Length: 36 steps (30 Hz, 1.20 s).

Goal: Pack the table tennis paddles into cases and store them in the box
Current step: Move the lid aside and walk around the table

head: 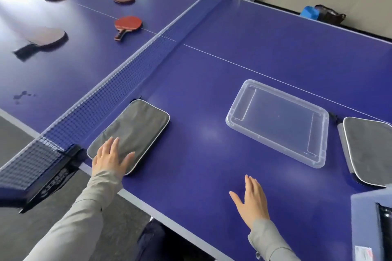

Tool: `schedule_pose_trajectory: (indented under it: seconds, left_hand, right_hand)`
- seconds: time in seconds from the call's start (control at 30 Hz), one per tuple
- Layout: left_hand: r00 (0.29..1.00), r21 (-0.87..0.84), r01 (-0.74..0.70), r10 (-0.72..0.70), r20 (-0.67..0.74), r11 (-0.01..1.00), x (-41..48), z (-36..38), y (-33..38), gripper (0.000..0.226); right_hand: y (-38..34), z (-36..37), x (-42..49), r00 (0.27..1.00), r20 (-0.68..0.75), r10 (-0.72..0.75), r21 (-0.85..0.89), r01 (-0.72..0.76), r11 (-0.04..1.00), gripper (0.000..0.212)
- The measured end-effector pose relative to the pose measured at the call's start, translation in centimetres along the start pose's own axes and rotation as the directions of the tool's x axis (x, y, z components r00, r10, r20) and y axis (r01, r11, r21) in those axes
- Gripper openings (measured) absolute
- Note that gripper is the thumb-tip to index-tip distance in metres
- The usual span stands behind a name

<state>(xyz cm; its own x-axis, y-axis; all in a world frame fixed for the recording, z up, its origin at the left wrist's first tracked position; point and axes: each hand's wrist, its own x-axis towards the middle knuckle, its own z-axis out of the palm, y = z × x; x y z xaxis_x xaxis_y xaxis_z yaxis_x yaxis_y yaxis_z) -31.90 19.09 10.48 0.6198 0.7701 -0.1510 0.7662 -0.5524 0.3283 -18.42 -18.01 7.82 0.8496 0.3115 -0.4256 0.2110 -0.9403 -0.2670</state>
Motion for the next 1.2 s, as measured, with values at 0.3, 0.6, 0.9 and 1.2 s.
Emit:
schedule_pose_trajectory:
  seconds: [0.3, 0.6, 0.9, 1.2]
  left_hand:
    - [0.946, -0.133, 0.116, -0.068, 0.317, 0.984, 12.5, -2.3, -6.7, 0.083]
    - [0.845, -0.302, 0.242, -0.048, 0.532, 0.922, 17.9, 0.1, -5.8, 0.072]
    - [0.807, -0.461, 0.407, -0.075, 0.586, 0.788, 17.9, 0.6, -5.2, 0.059]
    - [0.671, -0.616, 0.528, 0.158, 0.725, 0.585, 16.3, -2.6, 1.1, 0.029]
  right_hand:
    - [-20.4, 3.6, 5.3, 1.000, 0.006, -0.011, 0.238, 0.009, 0.971, 0.071]
    - [-29.2, 6.0, 9.4, 0.991, 0.103, 0.082, 0.393, -0.117, 0.912, 0.061]
    - [-31.6, 6.8, 9.2, 0.976, 0.155, 0.151, 0.603, -0.215, 0.768, 0.052]
    - [-27.0, 0.2, 8.6, 0.990, -0.012, 0.142, 0.678, -0.097, 0.729, 0.059]
